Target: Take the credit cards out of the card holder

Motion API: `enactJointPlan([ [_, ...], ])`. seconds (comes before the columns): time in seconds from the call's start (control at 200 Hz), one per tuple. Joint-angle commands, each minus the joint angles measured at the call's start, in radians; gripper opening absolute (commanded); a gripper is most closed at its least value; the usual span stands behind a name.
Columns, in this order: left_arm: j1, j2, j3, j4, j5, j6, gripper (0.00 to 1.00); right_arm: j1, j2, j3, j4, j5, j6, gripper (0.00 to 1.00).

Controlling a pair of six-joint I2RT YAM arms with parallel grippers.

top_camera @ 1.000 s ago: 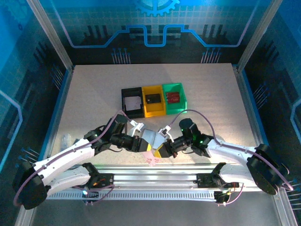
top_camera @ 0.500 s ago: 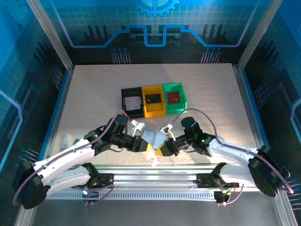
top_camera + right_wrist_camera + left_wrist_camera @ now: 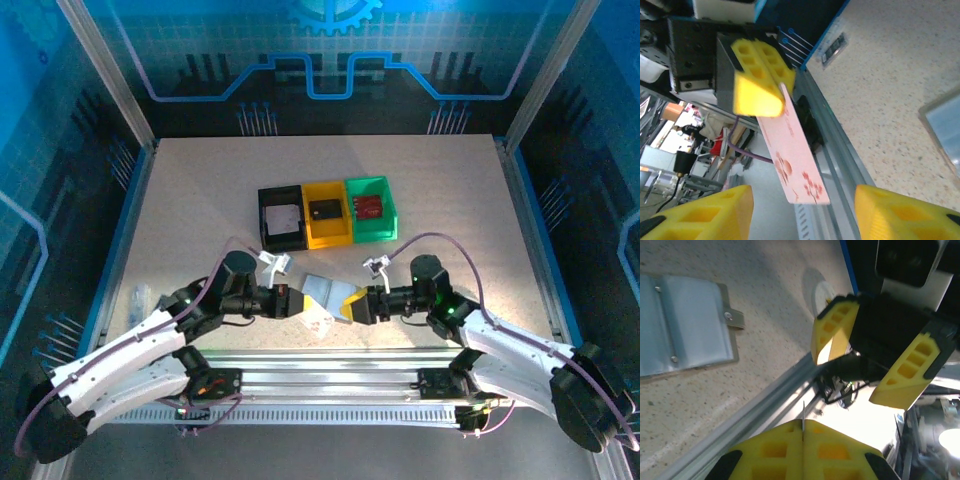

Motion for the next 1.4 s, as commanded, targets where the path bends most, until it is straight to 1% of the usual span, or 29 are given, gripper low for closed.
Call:
enactJointPlan([
  [0.0, -0.006, -0.024, -0.045, 0.141, -0.094, -0.099, 0.00, 0.021, 0.020, -0.062, 0.203, 0.067, 0.124, 0.56],
  [0.1, -0.006, -0.024, -0.068, 0.215, -0.110, -0.140, 0.00, 0.084, 0.036, -0.062, 0.226, 0.117, 0.105, 0.57],
  [0.245, -0.007, -0.053, -0.087, 0.251, -0.150, -0.165, 0.00, 0.157, 0.081, -0.054, 0.273, 0.169, 0.091, 0.57],
  [0.405, -0.008, -0.077, -0.100, 0.266, -0.159, -0.187, 0.00, 0.183, 0.162, -0.051, 0.379, 0.183, 0.118, 0.56],
  [0.59, -0.008, -0.080, -0.118, 0.286, -0.149, -0.205, 0.00, 0.193, 0.240, -0.054, 0.532, 0.212, 0.157, 0.50],
  [0.685, -0.010, -0.085, -0.122, 0.282, -0.148, -0.206, 0.00, 0.194, 0.247, -0.058, 0.582, 0.235, 0.167, 0.49],
  [0.775, -0.011, -0.087, -0.131, 0.282, -0.144, -0.211, 0.00, 0.194, 0.233, -0.059, 0.589, 0.260, 0.164, 0.48],
  [1.01, -0.012, -0.088, -0.144, 0.303, -0.148, -0.219, 0.00, 0.195, 0.212, -0.045, 0.586, 0.275, 0.160, 0.34],
  [1.186, -0.012, -0.088, -0.142, 0.302, -0.149, -0.213, 0.00, 0.193, 0.176, -0.051, 0.555, 0.297, 0.148, 0.13],
  [1.301, -0.011, -0.092, -0.132, 0.283, -0.132, -0.194, 0.22, 0.186, 0.134, -0.051, 0.495, 0.305, 0.134, 0.00],
  [1.396, -0.011, -0.110, -0.102, 0.200, -0.112, -0.144, 0.39, 0.162, 0.077, -0.055, 0.419, 0.291, 0.123, 0.00],
])
